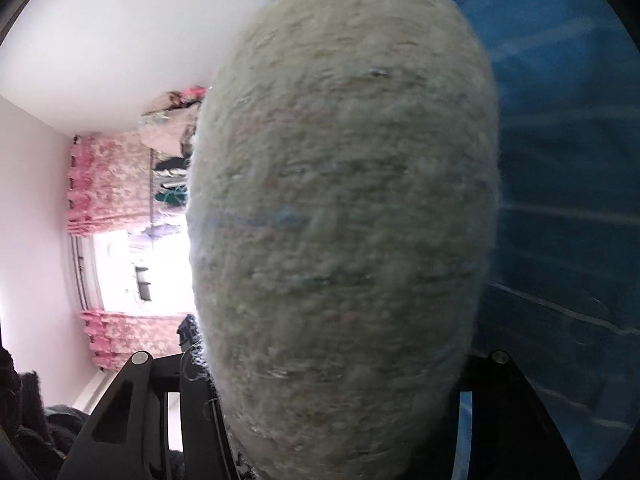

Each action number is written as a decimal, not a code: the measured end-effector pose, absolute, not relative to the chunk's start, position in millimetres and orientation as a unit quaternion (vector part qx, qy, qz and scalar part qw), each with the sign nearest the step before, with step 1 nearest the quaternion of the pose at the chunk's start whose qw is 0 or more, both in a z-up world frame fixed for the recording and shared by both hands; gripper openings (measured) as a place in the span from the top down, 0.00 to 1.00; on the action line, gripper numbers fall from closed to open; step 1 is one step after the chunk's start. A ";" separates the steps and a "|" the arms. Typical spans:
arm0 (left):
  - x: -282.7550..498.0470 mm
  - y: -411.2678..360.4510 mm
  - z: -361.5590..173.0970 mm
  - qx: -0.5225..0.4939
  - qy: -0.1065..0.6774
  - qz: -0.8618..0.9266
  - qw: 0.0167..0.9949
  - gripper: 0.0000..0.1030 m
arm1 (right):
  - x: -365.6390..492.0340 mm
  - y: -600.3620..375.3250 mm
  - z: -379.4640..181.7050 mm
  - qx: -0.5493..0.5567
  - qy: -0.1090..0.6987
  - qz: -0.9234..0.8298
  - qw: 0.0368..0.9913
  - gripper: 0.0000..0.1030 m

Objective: Fold large clothes
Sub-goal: 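Carry the folded jacket with both tools and set it on the green garment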

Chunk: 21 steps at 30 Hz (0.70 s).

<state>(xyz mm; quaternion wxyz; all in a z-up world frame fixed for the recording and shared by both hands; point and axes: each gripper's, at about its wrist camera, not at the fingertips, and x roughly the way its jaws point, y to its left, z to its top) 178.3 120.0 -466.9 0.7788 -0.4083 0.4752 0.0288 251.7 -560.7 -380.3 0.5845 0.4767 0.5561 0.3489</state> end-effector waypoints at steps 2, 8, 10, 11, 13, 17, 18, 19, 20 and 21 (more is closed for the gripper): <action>202.4 129.6 -438.3 -0.398 0.468 0.009 0.789 0.82 | 272.1 -548.7 -352.6 0.482 0.544 0.351 0.591 0.45; 282.5 144.2 -370.4 -0.381 0.432 -0.029 0.817 0.82 | 356.6 -526.3 -276.0 0.480 0.515 0.356 0.614 0.45; 317.4 143.0 -355.1 -0.382 0.419 -0.032 0.823 0.82 | 392.7 -521.7 -257.5 0.476 0.509 0.361 0.620 0.45; 333.1 142.4 -349.7 -0.386 0.413 -0.034 0.824 0.82 | 412.9 -520.9 -249.0 0.474 0.506 0.364 0.622 0.45; 367.2 141.1 -340.2 -0.394 0.401 -0.035 0.826 0.82 | 459.0 -519.1 -235.9 0.466 0.504 0.371 0.625 0.45; 430.8 131.7 -329.1 -0.395 0.384 -0.037 0.834 0.82 | 539.9 -521.8 -228.6 0.455 0.506 0.387 0.622 0.45; 451.0 126.2 -331.9 -0.393 0.381 -0.037 0.836 0.82 | 563.1 -521.4 -231.3 0.450 0.508 0.392 0.621 0.45; 462.0 123.7 -335.3 -0.392 0.381 -0.036 0.836 0.82 | 582.6 -520.3 -236.1 0.445 0.510 0.394 0.621 0.45; 477.6 119.6 -341.7 -0.391 0.382 -0.034 0.836 0.82 | 596.6 -520.0 -241.4 0.442 0.513 0.396 0.619 0.45; 491.6 115.8 -349.9 -0.391 0.384 -0.033 0.836 0.82 | 610.6 -519.2 -249.7 0.438 0.518 0.397 0.618 0.45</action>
